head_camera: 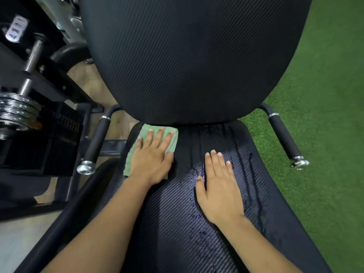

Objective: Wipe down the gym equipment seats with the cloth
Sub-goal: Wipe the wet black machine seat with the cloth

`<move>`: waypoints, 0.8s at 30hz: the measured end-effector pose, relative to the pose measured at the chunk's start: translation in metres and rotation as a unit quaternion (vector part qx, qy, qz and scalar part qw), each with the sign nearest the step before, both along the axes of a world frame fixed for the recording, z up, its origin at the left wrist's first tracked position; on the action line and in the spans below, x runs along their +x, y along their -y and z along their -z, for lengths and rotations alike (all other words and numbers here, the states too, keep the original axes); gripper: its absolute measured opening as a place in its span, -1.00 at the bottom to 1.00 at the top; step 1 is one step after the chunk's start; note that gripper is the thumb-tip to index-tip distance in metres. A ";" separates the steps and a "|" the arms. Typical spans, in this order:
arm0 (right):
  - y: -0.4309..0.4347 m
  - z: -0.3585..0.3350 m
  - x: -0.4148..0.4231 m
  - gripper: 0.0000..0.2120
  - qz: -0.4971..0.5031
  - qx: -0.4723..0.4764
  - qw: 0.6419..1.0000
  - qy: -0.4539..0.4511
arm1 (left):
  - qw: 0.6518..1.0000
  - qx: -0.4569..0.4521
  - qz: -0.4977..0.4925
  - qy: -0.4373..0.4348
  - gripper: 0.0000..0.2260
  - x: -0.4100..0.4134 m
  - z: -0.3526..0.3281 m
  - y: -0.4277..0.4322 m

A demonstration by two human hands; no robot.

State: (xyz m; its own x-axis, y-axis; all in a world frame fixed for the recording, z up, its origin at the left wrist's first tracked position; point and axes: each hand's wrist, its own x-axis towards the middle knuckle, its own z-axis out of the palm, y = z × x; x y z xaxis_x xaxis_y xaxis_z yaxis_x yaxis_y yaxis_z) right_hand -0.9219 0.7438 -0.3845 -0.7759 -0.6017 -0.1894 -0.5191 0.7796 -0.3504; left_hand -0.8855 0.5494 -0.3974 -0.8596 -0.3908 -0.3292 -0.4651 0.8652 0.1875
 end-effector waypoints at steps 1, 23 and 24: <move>0.001 0.001 0.000 -0.31 0.004 -0.003 1.000 -0.001 | 1.000 0.000 -0.001 0.004 -0.45 -0.009 0.000 -0.010; 0.096 0.002 0.004 -0.31 -0.063 0.062 0.995 0.035 | 0.994 0.065 -0.072 -0.060 -0.29 0.040 0.010 0.027; 0.090 0.003 0.004 -0.26 -0.059 0.057 0.996 0.030 | 0.995 0.059 -0.069 -0.050 -0.28 0.040 0.010 0.026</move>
State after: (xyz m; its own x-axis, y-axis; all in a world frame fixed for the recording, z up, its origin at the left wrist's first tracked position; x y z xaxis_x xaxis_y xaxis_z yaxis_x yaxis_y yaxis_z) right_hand -0.9176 0.6533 -0.3874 -0.6865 -0.6601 -0.3049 -0.5902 0.7508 -0.2966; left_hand -0.8450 0.5229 -0.4076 -0.8312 -0.4710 -0.2954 -0.5519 0.7632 0.3361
